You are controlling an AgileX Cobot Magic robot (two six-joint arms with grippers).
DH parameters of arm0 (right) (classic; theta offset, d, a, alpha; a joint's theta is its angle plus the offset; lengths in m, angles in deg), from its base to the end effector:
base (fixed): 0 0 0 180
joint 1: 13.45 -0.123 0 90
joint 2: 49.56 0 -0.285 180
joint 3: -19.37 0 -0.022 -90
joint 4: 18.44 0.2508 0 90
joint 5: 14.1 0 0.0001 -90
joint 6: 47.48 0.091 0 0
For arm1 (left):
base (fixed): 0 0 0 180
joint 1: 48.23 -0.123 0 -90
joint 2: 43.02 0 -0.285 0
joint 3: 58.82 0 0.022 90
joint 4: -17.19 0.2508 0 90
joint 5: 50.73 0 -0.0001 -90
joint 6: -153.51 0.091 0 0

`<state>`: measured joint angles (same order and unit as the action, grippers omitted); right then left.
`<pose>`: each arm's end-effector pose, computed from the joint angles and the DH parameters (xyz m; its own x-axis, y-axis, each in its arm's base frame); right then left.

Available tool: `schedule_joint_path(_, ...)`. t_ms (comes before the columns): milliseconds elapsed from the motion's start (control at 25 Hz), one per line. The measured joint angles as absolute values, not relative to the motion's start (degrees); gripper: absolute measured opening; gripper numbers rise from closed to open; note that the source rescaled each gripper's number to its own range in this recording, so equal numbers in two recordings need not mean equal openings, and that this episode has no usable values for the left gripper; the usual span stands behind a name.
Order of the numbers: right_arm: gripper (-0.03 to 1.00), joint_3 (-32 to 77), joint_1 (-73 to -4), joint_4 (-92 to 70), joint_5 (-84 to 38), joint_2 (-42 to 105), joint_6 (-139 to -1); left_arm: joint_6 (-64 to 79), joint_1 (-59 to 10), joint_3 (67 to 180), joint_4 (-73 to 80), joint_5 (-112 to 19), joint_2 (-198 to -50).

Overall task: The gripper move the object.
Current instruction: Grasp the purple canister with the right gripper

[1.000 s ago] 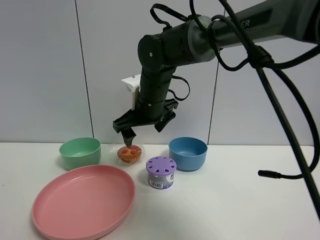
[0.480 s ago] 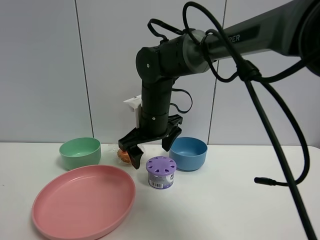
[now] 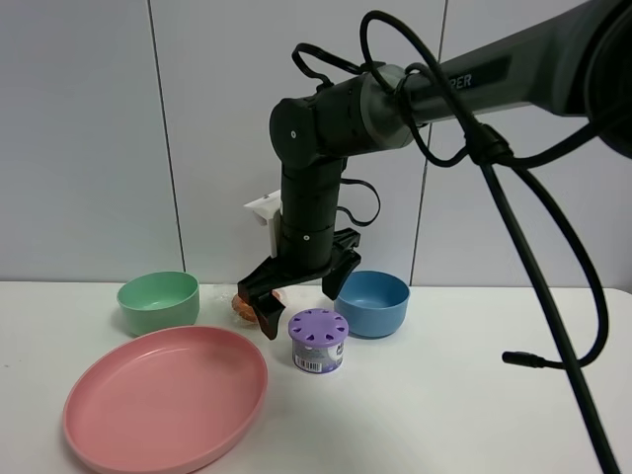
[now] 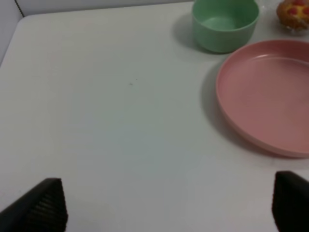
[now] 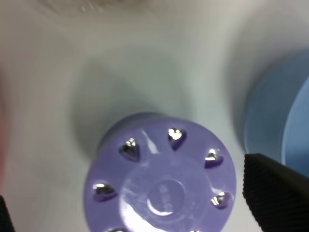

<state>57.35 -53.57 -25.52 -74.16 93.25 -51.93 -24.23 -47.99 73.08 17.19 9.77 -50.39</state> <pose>0.3878 0.3140 0.1650 -0.6443 -0.7238 -0.2470 -0.7157 0.6844 -0.1387 -0.0067 0.0000 0.2799 -0.4374 0.0413 -0.8983 0.0215 0.9991 0.0355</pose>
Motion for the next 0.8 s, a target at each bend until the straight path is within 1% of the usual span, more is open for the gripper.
schedule_joint_path(120,1.00,57.4,-52.9,-26.0,-75.4,94.1,-51.9,-24.2,-48.0,73.1,17.2,9.8,-50.4)
schedule_joint_path(800,1.00,57.4,-52.1,-26.5,-73.7,96.4,-51.9,-24.2,-48.0,73.1,17.2,9.8,-50.4)
